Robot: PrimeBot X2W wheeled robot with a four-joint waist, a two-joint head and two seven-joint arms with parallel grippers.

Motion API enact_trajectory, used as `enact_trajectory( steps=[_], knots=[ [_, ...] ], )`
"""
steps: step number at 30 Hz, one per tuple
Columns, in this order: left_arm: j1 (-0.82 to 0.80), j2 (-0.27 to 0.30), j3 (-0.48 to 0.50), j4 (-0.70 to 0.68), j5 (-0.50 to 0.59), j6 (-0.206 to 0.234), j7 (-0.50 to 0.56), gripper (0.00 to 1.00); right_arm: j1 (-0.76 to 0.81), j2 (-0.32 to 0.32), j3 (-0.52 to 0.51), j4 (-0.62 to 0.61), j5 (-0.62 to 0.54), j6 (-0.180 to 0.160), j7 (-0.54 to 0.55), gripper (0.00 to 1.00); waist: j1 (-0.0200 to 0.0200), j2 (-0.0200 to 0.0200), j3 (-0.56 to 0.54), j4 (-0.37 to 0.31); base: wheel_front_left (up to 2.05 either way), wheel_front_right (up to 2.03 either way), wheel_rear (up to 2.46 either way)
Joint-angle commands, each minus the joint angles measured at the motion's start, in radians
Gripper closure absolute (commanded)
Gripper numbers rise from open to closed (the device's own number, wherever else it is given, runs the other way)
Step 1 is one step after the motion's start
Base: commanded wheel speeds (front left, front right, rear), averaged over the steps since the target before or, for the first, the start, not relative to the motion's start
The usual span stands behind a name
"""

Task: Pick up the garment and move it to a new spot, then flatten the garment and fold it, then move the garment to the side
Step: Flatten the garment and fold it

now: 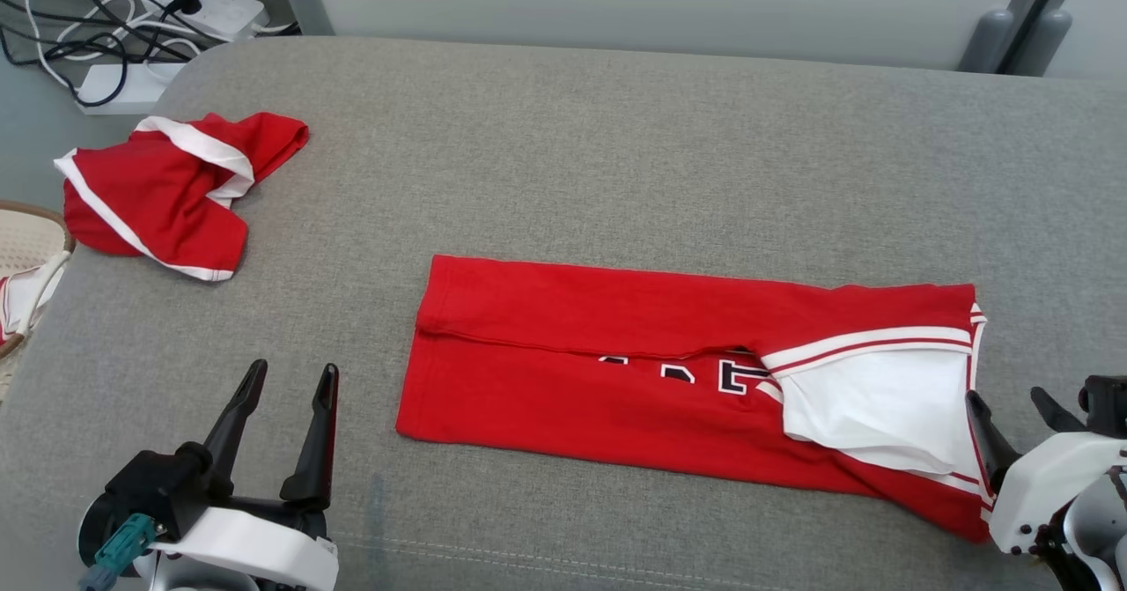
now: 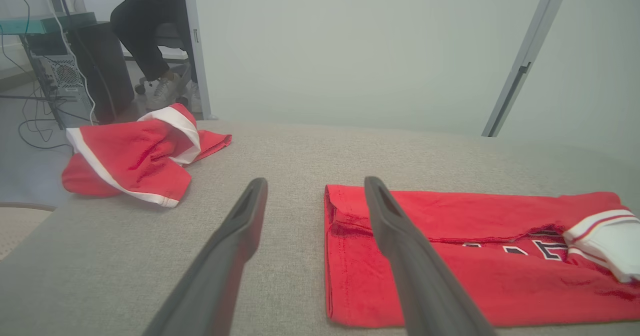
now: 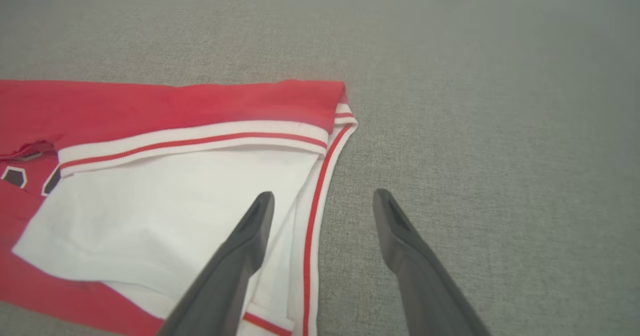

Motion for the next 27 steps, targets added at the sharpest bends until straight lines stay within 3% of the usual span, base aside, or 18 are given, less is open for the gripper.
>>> enact_trajectory(
  steps=[1, 7, 17, 18, 19, 20, 27],
  knots=[
    [-0.056, 0.016, 0.038, -0.011, 0.008, -0.007, -0.010, 0.00, -0.038, -0.031, 0.038, 0.007, 0.019, 0.001, 0.009, 0.00, 0.0000, -0.0001, 0.013, 0.016, 0.00, 0.00, 0.00],
    [-0.064, 0.007, 0.043, 0.008, 0.008, -0.018, -0.012, 0.00, -0.088, -0.044, 0.091, 0.131, 0.072, 0.001, 0.068, 0.00, 0.0000, -0.0001, 0.031, 0.032, 0.00, 0.00, 0.00],
    [-0.081, -0.002, 0.057, 0.016, 0.018, -0.031, -0.014, 0.00, -0.159, -0.048, 0.190, 0.225, 0.200, 0.001, 0.161, 0.00, 0.0000, -0.0001, 0.052, 0.030, 0.00, 0.00, 0.00],
    [-0.082, -0.004, 0.058, 0.017, 0.019, -0.032, -0.014, 0.00, -0.163, -0.049, 0.204, 0.226, 0.217, 0.001, 0.171, 0.41, 0.0000, -0.0001, 0.053, 0.029, 0.00, 0.00, 0.00],
    [-0.082, -0.005, 0.059, 0.018, 0.019, -0.033, -0.014, 0.00, -0.167, -0.052, 0.217, 0.225, 0.232, 0.001, 0.176, 0.76, 0.0000, -0.0001, 0.054, 0.028, 0.00, 0.00, 0.00],
    [-0.083, -0.006, 0.059, 0.019, 0.020, -0.034, -0.014, 0.00, -0.169, -0.054, 0.227, 0.226, 0.246, 0.001, 0.183, 1.00, 0.0000, -0.0001, 0.054, 0.026, 0.00, 0.00, 0.00],
    [-0.079, -0.014, 0.067, 0.021, 0.024, -0.036, -0.014, 0.00, -0.177, -0.096, 0.222, 0.234, 0.313, 0.001, 0.159, 1.00, 0.0000, -0.0001, 0.055, 0.011, 0.00, 0.00, 0.00]
  ],
)
